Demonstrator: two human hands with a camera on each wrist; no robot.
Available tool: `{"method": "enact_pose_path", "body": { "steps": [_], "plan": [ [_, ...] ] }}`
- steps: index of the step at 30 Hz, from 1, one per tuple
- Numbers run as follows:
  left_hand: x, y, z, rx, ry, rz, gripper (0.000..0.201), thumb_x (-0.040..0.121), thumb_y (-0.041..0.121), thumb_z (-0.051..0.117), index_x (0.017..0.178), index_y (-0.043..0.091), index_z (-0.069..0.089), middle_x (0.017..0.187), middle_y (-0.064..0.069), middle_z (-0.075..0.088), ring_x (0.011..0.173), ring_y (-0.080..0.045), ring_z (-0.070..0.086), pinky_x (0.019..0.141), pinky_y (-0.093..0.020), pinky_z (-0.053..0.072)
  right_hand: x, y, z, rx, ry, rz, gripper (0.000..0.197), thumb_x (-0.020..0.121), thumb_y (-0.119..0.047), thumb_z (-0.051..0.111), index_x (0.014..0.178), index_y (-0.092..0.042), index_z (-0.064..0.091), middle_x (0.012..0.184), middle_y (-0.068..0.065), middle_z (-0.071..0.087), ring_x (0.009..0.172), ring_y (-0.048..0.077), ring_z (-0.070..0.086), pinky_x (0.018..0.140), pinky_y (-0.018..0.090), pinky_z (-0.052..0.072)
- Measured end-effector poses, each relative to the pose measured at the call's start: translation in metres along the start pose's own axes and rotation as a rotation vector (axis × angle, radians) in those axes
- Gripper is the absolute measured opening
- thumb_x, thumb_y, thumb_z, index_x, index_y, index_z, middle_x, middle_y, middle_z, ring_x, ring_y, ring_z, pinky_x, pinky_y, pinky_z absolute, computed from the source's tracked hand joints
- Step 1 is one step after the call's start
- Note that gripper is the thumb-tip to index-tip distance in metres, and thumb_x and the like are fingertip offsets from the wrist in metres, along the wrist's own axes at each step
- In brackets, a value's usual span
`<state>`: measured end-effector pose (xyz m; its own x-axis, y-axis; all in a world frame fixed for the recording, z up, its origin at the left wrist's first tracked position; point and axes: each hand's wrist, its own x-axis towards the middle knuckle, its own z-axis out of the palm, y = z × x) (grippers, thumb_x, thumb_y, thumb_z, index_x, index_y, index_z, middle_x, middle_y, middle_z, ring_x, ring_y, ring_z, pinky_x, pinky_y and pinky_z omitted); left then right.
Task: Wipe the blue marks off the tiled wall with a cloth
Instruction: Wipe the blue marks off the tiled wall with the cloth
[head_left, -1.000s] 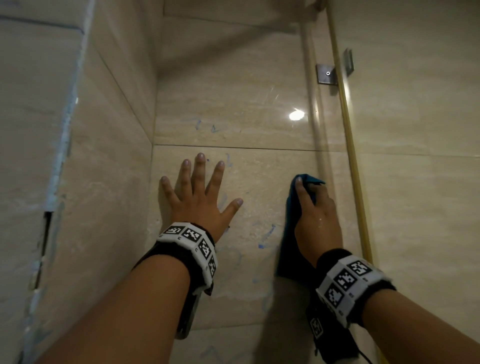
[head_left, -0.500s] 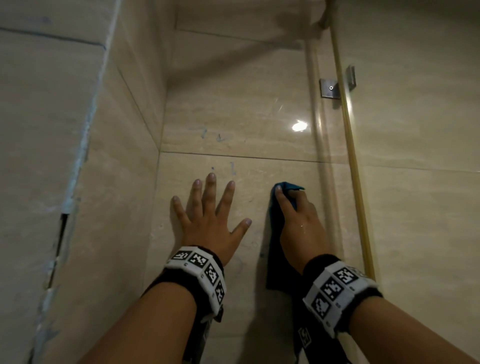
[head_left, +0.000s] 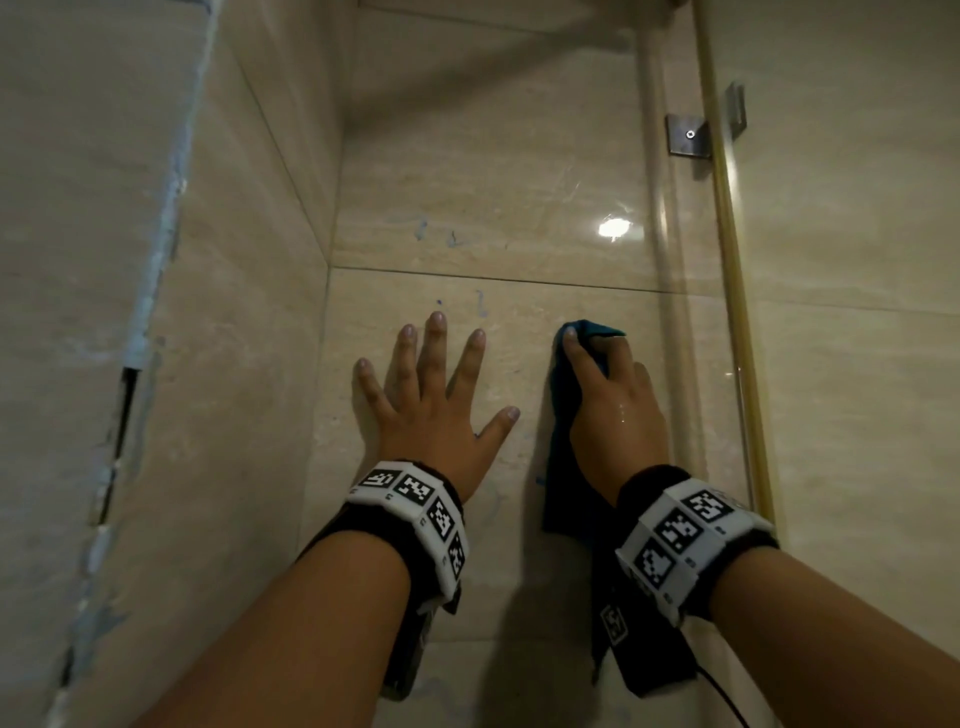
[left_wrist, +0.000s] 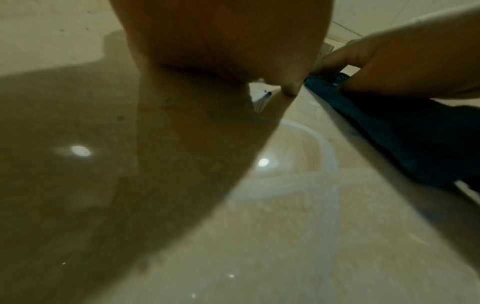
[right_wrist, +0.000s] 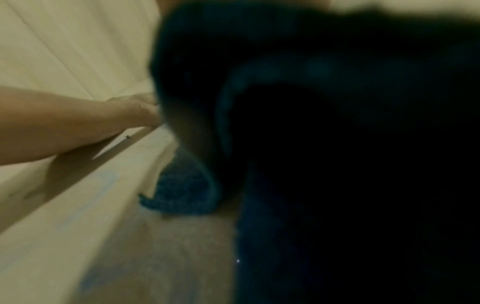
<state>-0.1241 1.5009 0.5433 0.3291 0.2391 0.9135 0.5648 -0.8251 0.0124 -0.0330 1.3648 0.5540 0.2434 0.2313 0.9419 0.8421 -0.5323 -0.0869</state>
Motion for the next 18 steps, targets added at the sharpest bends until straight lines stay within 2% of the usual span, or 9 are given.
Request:
{"method": "enact_pose_path", "body": {
  "steps": [3,7,11,12,13,15,18],
  "plan": [
    [0.000,0.000,0.000,-0.020,-0.023,0.001,0.077,0.075,0.075,-0.009,0.135,0.037,-0.038,0.145,0.001,-0.046,0.137,-0.028,-0.036,0.101,-0.061,-0.025,0.000,0.003,0.001,0.022,0.020,-0.018,0.071,0.091,-0.006,0.047,0.151,-0.025,0.016,0.151,0.006,0.019,0.128,0.029,0.030,0.094,0.039,0.041],
    [0.000,0.000,0.001,-0.012,-0.004,0.008,0.080,0.067,0.073,-0.017,0.135,0.037,-0.039,0.146,0.000,-0.045,0.135,-0.028,-0.036,0.100,-0.059,-0.026,-0.001,0.003,0.005,0.001,0.026,-0.016,0.072,0.090,-0.006,0.050,0.151,-0.024,0.017,0.150,0.008,0.021,0.128,0.030,0.030,0.092,0.040,0.044],
    [0.000,0.000,0.001,-0.013,0.001,0.008,0.080,0.066,0.072,-0.017,0.135,0.037,-0.039,0.147,0.000,-0.044,0.135,-0.027,-0.035,0.099,-0.058,-0.025,-0.007,-0.001,0.013,-0.010,0.053,-0.164,0.075,0.078,0.003,0.061,0.146,-0.016,0.036,0.136,0.018,0.044,0.109,0.040,0.047,0.069,0.043,0.051],
    [0.000,0.000,0.001,-0.012,0.004,0.010,0.080,0.067,0.072,-0.017,0.135,0.037,-0.038,0.147,0.000,-0.044,0.136,-0.027,-0.035,0.099,-0.058,-0.025,-0.005,0.002,0.012,-0.011,0.054,-0.180,0.075,0.079,0.003,0.059,0.146,-0.017,0.035,0.137,0.017,0.043,0.110,0.039,0.046,0.071,0.044,0.052],
    [0.000,0.000,0.001,-0.012,0.006,0.011,0.080,0.067,0.072,-0.017,0.135,0.037,-0.038,0.147,0.000,-0.044,0.136,-0.027,-0.035,0.099,-0.059,-0.025,-0.001,0.004,0.007,-0.009,0.058,-0.162,0.074,0.082,0.000,0.057,0.148,-0.019,0.031,0.141,0.015,0.038,0.114,0.037,0.043,0.078,0.045,0.051],
    [0.000,-0.001,0.001,-0.013,0.004,0.012,0.080,0.067,0.072,-0.016,0.135,0.037,-0.038,0.147,0.000,-0.044,0.136,-0.027,-0.035,0.100,-0.058,-0.025,0.009,0.009,-0.001,0.020,0.052,-0.034,0.072,0.089,-0.005,0.050,0.151,-0.024,0.020,0.150,0.009,0.023,0.125,0.032,0.032,0.095,0.044,0.041],
    [0.000,-0.001,0.000,-0.027,0.000,0.014,0.079,0.067,0.072,-0.016,0.134,0.038,-0.038,0.148,0.000,-0.042,0.136,-0.026,-0.035,0.100,-0.058,-0.026,0.021,0.004,-0.006,0.046,0.044,0.050,0.071,0.091,-0.004,0.046,0.152,-0.024,0.015,0.152,0.007,0.016,0.128,0.031,0.029,0.101,0.039,0.036]
  ]
}}
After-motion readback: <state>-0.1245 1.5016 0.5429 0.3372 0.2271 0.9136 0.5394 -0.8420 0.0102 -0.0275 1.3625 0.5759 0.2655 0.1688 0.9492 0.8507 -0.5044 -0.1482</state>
